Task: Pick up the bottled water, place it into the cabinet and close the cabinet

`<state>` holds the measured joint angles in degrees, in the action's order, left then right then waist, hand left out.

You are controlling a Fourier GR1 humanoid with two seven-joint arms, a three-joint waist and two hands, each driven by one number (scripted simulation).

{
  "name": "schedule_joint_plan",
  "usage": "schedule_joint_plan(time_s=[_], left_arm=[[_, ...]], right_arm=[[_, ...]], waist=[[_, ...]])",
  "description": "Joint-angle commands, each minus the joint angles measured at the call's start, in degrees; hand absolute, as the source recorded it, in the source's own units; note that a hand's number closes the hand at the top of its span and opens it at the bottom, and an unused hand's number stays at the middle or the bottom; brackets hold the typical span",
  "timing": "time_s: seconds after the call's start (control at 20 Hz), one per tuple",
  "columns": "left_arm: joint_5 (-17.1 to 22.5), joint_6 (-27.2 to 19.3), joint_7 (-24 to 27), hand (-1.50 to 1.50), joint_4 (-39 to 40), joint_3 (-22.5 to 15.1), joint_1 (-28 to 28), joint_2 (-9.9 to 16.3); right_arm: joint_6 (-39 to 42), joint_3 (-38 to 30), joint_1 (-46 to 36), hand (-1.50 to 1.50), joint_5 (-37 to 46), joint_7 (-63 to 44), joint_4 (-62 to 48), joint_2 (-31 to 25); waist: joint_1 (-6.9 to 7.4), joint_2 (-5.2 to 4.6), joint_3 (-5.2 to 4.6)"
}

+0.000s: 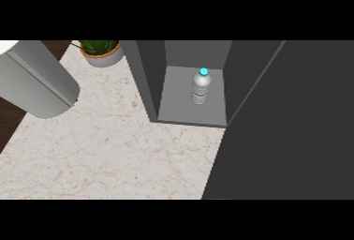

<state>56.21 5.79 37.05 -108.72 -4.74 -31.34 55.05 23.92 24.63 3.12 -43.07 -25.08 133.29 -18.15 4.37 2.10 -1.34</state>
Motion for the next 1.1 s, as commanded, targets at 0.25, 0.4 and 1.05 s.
schedule_joint_plan(time_s=[0.25, 0.4, 1.05], left_arm=[[1.63, 5.24, 1.28, -1.50, 1.31, 3.98, -3.03, 1.87], [2.22, 7.62, 1.92, -1.50, 1.83, 4.69, -3.71, 1.91], [2.33, 17.28, 5.16, -1.50, 6.11, 13.62, -12.49, 0.17]], right_arm=[[-18.55, 6.96, -19.55, 1.50, 12.40, -8.50, -3.46, 11.91], [-21.45, 11.83, -27.71, 1.50, 13.82, -12.83, -9.36, 16.92], [-23.69, 5.96, -61.08, 1.50, -9.10, -12.91, -38.53, 18.13]], waist=[[1.74, -0.82, 0.33], [2.97, -1.18, 0.31], [-0.56, -2.24, 1.24]])
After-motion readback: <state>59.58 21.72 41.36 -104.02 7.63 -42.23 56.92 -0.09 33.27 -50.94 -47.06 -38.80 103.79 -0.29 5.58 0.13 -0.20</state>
